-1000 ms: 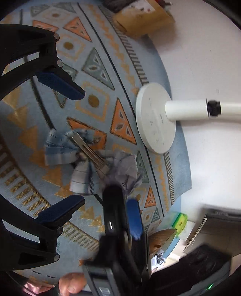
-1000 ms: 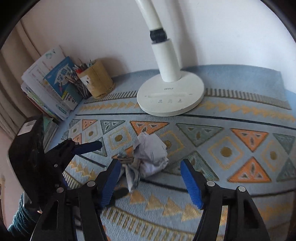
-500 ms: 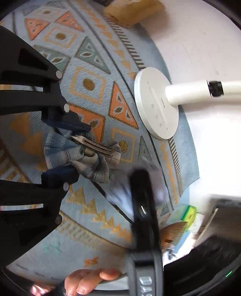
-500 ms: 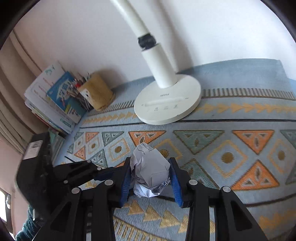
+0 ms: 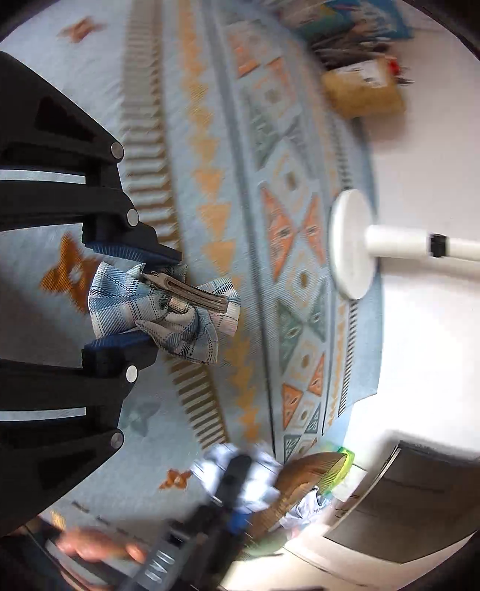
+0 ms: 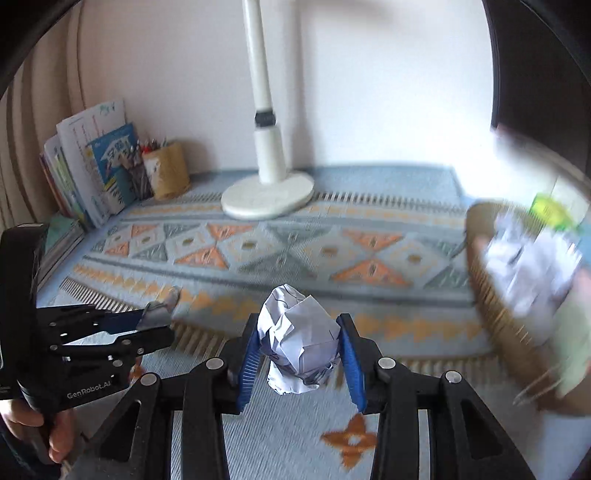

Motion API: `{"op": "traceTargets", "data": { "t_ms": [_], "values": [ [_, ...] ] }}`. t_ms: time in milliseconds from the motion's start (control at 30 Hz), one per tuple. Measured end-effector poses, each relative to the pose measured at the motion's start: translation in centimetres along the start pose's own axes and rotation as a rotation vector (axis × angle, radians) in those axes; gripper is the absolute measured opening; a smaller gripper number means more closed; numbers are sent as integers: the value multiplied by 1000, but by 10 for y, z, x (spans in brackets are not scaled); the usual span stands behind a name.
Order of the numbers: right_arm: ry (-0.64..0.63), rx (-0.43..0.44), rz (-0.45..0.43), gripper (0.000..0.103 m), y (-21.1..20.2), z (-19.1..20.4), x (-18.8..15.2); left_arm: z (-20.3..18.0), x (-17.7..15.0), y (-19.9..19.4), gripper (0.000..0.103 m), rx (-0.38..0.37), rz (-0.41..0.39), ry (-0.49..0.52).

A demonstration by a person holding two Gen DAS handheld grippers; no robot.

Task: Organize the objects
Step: 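Lift and carry the cloth and paper ball toward the golden bowl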

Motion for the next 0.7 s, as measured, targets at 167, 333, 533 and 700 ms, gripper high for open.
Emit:
{"op": "traceTargets", "data": {
  "t_ms": [167,333,533,700],
  "values": [
    [-52,-5,-17,42,5,7,-10,5,1,-4,38,35,-33,20],
    [-93,-40,-63,75,-5,12,-14,-3,0,0,57,65,-29,78],
    [-134,-10,-40,82,-4,22,-19,-10,-1,-3,63,71,-25,117],
    [-132,2,5,82,6,25,-20,-10,-2,2,63,72,2,116]
  ]
}}
Point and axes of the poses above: each gripper's, at about its wrist camera, not at the fingertips, and y roughly the way its jaws point, z to its left, x to its top, the point moved 9 cm from there along y, roughly the way its jaws point, and after that the axes turned 13 degrees about -x, right-handed, at the moved point
